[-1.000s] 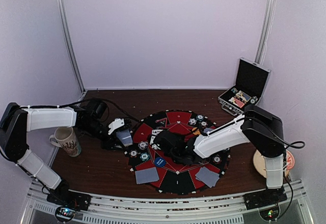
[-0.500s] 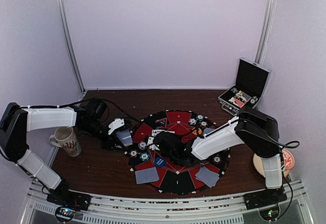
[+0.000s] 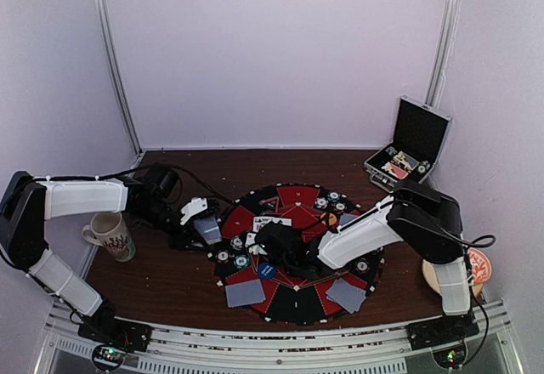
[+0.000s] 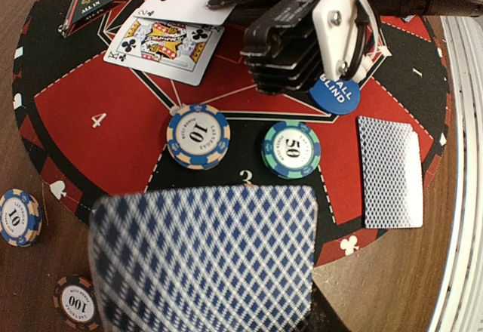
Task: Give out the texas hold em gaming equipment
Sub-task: Flop the poker card in the community card area.
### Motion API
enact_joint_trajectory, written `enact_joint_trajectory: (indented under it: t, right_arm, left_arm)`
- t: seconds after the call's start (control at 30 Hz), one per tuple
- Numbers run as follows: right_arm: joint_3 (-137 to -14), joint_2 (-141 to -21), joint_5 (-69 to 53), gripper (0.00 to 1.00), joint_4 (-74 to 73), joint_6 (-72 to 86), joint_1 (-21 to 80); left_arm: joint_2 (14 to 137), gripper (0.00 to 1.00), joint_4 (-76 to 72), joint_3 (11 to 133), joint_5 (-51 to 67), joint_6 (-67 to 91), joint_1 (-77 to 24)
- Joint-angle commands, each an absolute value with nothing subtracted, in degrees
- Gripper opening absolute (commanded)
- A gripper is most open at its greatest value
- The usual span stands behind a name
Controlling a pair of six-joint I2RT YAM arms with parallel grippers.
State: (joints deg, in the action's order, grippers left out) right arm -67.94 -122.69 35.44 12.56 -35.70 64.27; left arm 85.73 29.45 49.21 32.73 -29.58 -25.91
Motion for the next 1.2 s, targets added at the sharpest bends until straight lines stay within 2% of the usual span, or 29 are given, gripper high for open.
enact_joint_trajectory:
  t: [0.0,0.07,0.37,0.67,0.9,1.17]
  right_arm:
    - [-68.07,-123.39,34.98,0.18,13.59,-35.59,64.35]
    - [-68.11,-123.47,34.98,0.21,13.62,-35.66,64.38]
    - [-66.96,-120.93,35.02,0.22,11.52,-35.11,64.95]
    - [-66.25,-116.72,35.22,0.43,8.6,-34.02,66.93]
    - [-66.28,-113.31,35.9,0.51,5.2,-31.37,68.13]
    - [-59.32,-97.98,29.43,0.63,6.84,-19.05,68.47]
  left_arm:
    - [85.17,0.35,28.39,50.27,33.1,-29.18,-25.63]
    - [85.21,0.35,28.4,50.26,33.01,-29.22,-25.66]
    - [85.43,0.35,28.36,50.24,33.01,-29.18,-25.59]
    - [85.14,0.35,28.39,50.23,33.0,-29.05,-25.65]
    - [85.16,0.35,28.34,50.27,32.92,-29.09,-25.66]
    - [84.91,0.35,28.39,50.19,33.04,-29.12,-25.62]
